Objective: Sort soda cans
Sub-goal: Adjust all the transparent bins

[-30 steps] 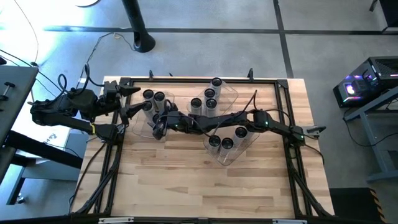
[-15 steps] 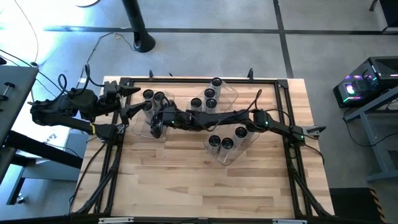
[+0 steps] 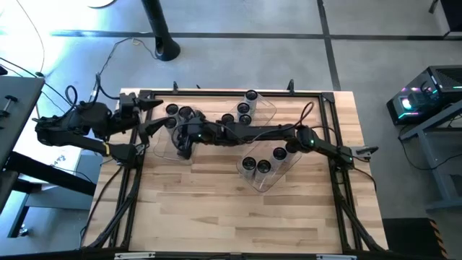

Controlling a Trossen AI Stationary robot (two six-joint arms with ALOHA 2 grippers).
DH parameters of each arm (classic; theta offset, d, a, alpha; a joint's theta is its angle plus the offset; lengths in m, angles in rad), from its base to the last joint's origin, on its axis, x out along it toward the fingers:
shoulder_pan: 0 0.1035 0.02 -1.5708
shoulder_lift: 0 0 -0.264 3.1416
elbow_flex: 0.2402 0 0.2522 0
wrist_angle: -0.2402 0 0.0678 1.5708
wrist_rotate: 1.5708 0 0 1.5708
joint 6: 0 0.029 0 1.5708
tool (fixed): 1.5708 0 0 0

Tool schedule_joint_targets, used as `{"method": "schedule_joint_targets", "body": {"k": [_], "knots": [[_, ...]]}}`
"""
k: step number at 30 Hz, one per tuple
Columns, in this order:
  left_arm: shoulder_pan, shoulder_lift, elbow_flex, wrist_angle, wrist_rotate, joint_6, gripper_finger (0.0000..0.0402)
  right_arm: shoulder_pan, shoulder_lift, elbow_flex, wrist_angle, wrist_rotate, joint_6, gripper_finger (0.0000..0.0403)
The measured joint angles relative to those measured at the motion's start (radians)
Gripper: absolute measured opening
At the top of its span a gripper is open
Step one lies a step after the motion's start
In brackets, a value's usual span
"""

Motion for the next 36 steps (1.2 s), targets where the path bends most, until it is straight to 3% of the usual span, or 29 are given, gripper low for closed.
{"method": "schedule_joint_targets", "body": {"k": [10,20,27,36], "knots": [[0.000,-0.023,0.000,0.178,0.001,0.118,0.0383,-0.011,-0.077,-0.005,-0.047,0.000,-0.001,0.0336],[0.000,-0.038,0.000,0.198,0.001,0.149,0.0383,-0.010,-0.168,-0.005,-0.109,0.001,0.001,0.0323],[0.003,-0.025,-0.070,0.243,0.097,0.138,0.0383,-0.003,-0.205,-0.005,-0.391,0.009,0.065,0.0307],[0.017,-0.014,-0.190,0.468,0.160,0.061,0.0383,0.063,-0.214,-0.006,-0.712,0.011,0.096,0.0307]]}}
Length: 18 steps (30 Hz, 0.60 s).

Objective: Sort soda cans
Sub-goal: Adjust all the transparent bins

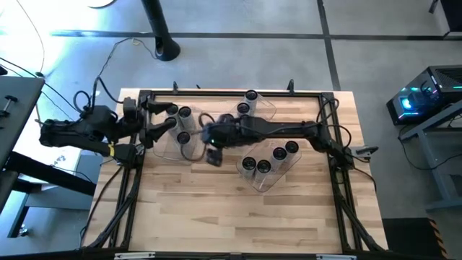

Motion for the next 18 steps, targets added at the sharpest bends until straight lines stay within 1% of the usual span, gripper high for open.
{"method": "schedule_joint_targets", "body": {"k": [5,8,11,14,16,18], "knots": [[0.010,0.006,-0.001,0.067,0.005,-0.020,0.0383,0.028,-0.051,-0.060,-0.177,0.009,0.025,0.0307],[0.014,0.014,-0.001,0.091,0.005,-0.020,0.0383,0.034,-0.136,-0.174,-0.199,0.067,0.058,0.0306],[0.018,0.027,-0.001,0.094,0.006,-0.020,0.0383,0.033,-0.297,-0.368,-0.120,0.112,0.136,0.0306],[0.018,0.048,-0.001,0.112,0.007,-0.020,0.0383,0.016,-0.476,-0.596,0.054,0.160,0.241,0.0306],[0.018,0.061,-0.001,0.115,0.010,-0.020,0.0383,-0.014,-0.569,-0.729,0.142,0.199,0.323,0.0306],[0.018,0.083,-0.001,0.124,0.012,-0.020,0.0383,-0.064,-0.631,-0.828,0.184,0.214,0.399,0.0306]]}}
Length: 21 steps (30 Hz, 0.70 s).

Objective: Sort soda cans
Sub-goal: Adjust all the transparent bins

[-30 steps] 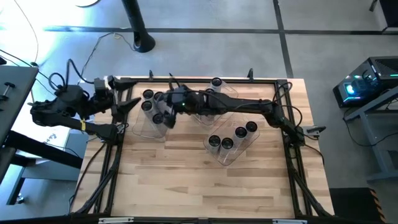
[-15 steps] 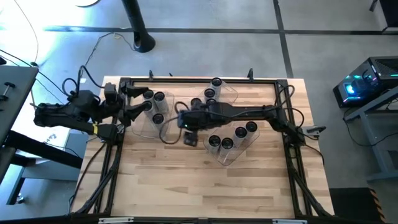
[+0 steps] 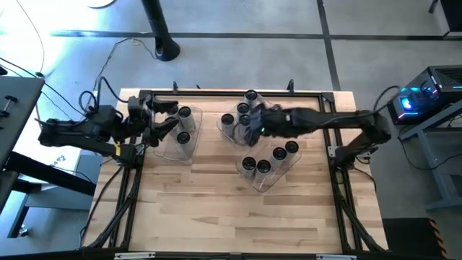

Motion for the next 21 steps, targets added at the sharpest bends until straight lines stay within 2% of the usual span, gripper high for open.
{"method": "schedule_joint_targets", "body": {"k": [3,6,11,14,17,21], "knots": [[0.001,0.035,0.000,0.013,0.016,-0.018,0.0383,-0.107,-0.034,-0.087,0.002,0.020,0.116,0.0306],[0.007,0.074,0.000,0.027,0.023,-0.033,0.0383,-0.217,-0.026,-0.110,0.005,0.021,0.175,0.0306],[0.010,0.093,0.000,0.044,0.022,-0.046,0.0383,-0.365,0.001,-0.111,-0.008,0.014,0.186,0.0306],[0.010,0.093,0.000,-0.014,0.013,-0.036,0.0379,-0.432,0.003,-0.111,-0.016,-0.018,0.151,0.0296],[0.010,0.133,0.000,-0.065,0.018,-0.043,0.0357,-0.488,0.004,-0.111,-0.008,-0.057,0.108,0.0260],[0.009,0.226,0.000,-0.136,0.043,-0.053,0.0285,-0.559,0.010,-0.111,-0.008,-0.132,0.080,0.0163]]}}
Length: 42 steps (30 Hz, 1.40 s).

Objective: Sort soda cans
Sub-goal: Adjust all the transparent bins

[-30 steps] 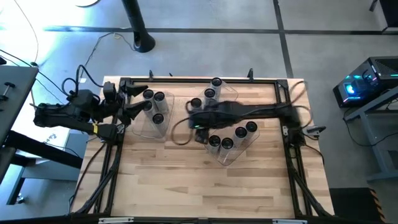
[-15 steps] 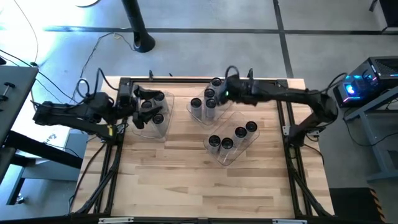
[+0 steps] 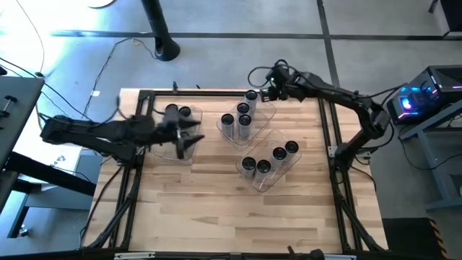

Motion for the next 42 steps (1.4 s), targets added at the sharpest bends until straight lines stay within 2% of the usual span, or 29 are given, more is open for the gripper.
{"method": "schedule_joint_targets", "body": {"k": [4,5,7,9,15,21,29,34,42], "knots": [[-0.015,0.079,0.000,-0.011,0.012,-0.026,0.0160,-0.054,0.043,0.000,0.004,-0.105,-0.054,0.0033],[-0.021,0.096,0.000,-0.018,0.025,-0.026,0.0122,-0.060,0.059,0.000,0.010,-0.120,-0.061,0.0017],[-0.034,0.127,0.000,-0.035,0.054,-0.041,0.0044,-0.073,0.092,0.000,0.033,-0.157,-0.068,0.0015],[-0.049,0.151,0.000,-0.044,0.064,-0.072,0.0016,-0.083,0.125,0.000,0.055,-0.195,-0.069,0.0012],[-0.123,0.202,0.000,-0.096,0.057,-0.156,0.0002,-0.084,0.188,0.000,0.082,-0.177,-0.078,0.0003],[-0.190,0.203,0.000,-0.100,-0.012,-0.182,0.0000,-0.085,0.190,0.000,0.157,-0.163,-0.085,0.0001],[-0.240,0.204,0.000,-0.130,-0.037,-0.232,0.0000,-0.084,0.191,0.000,0.200,-0.165,-0.032,0.0000],[-0.266,0.204,0.000,-0.129,-0.049,-0.264,0.0000,-0.095,0.226,0.000,0.267,-0.221,0.030,0.0000],[-0.295,0.204,0.000,-0.145,-0.067,-0.304,0.0000,-0.114,0.246,0.000,0.370,-0.251,0.103,0.0000]]}}
